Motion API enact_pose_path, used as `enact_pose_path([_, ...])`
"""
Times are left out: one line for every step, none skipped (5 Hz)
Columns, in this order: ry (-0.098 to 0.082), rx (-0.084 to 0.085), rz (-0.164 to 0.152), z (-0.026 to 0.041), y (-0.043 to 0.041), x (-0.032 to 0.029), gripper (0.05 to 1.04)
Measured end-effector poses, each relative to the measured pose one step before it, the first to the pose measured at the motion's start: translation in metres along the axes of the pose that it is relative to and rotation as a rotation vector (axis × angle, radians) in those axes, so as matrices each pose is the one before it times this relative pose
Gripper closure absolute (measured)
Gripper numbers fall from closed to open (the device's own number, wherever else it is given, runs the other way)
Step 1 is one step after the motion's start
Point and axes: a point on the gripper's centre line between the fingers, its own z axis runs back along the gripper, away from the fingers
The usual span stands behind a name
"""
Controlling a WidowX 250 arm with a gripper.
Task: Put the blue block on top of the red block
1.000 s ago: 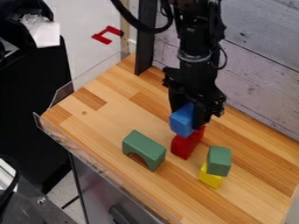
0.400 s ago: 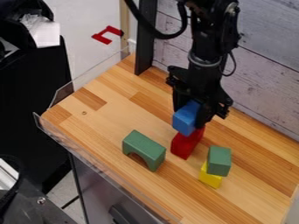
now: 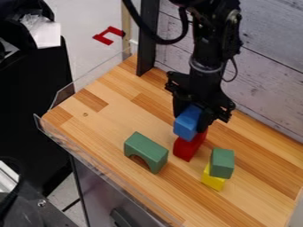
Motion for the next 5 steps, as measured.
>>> enact_pose_path([0.0636, 0.0675, 0.1059, -0.01493, 0.00331, -0.00839, 0.503])
enact_pose_path([0.0029, 0.0199, 0.0245, -0.00137, -0.00197, 0.00537, 0.503])
enact_pose_path([-0.0002, 0.0024, -0.0053, -0.00102, -0.00157, 0.00084, 0.503])
enact_pose_path([-0.0072, -0.0165, 0.0103, 0.00017, -0.00269, 0.00010, 0.503])
enact_pose_path([-0.0290, -0.0404, 0.0146, 0.00232, -0.00169, -0.00411, 0.503])
